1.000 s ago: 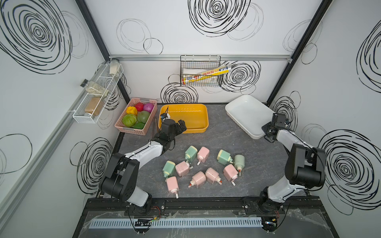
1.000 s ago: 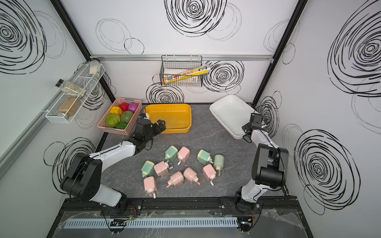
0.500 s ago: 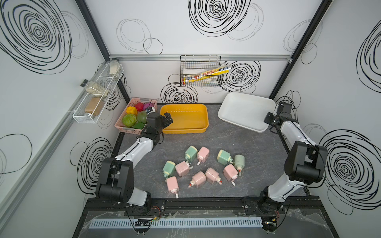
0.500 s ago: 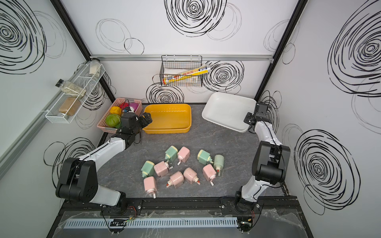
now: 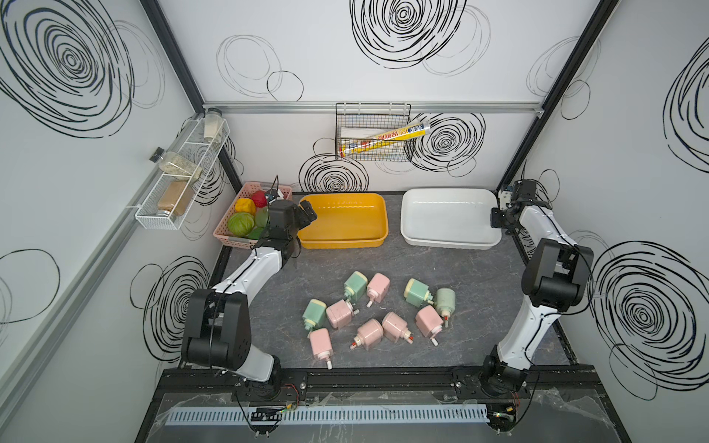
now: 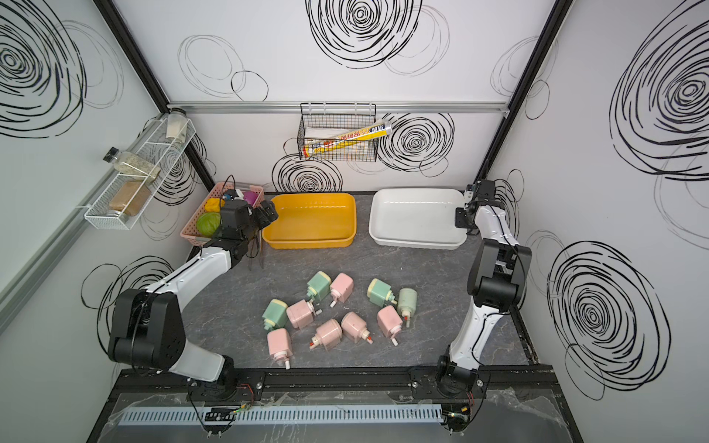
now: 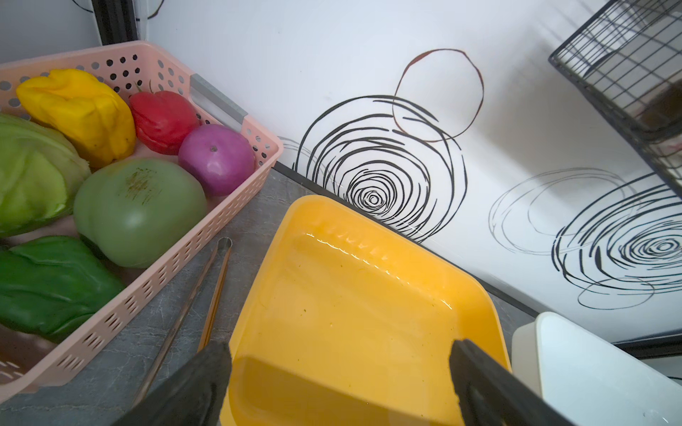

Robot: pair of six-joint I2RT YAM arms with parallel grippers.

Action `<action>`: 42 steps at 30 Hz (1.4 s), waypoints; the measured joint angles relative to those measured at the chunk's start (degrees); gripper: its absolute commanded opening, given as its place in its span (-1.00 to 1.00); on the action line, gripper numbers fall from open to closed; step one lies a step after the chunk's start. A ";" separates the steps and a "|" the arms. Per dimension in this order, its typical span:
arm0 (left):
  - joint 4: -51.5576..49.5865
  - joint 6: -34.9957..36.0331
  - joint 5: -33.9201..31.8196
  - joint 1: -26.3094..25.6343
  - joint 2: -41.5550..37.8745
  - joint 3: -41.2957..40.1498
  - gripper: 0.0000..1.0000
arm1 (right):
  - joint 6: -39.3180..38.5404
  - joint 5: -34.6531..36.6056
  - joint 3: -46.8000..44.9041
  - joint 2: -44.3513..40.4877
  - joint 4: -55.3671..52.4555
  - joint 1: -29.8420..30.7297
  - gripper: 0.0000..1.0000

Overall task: Place the pencil sharpeners by color into the storage box
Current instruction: Place the storage box at the center of the board.

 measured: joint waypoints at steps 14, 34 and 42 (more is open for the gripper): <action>-3.19 2.01 -3.23 0.00 2.80 2.78 0.98 | -7.41 -2.78 12.00 11.58 -5.07 -0.13 -1.00; -8.02 3.76 1.79 -5.77 7.23 5.70 0.99 | -2.78 -3.21 21.81 18.91 -8.44 2.36 -0.85; -10.78 4.55 2.10 -9.81 10.16 10.34 0.98 | -1.84 -2.99 21.99 19.04 -8.44 3.98 -0.78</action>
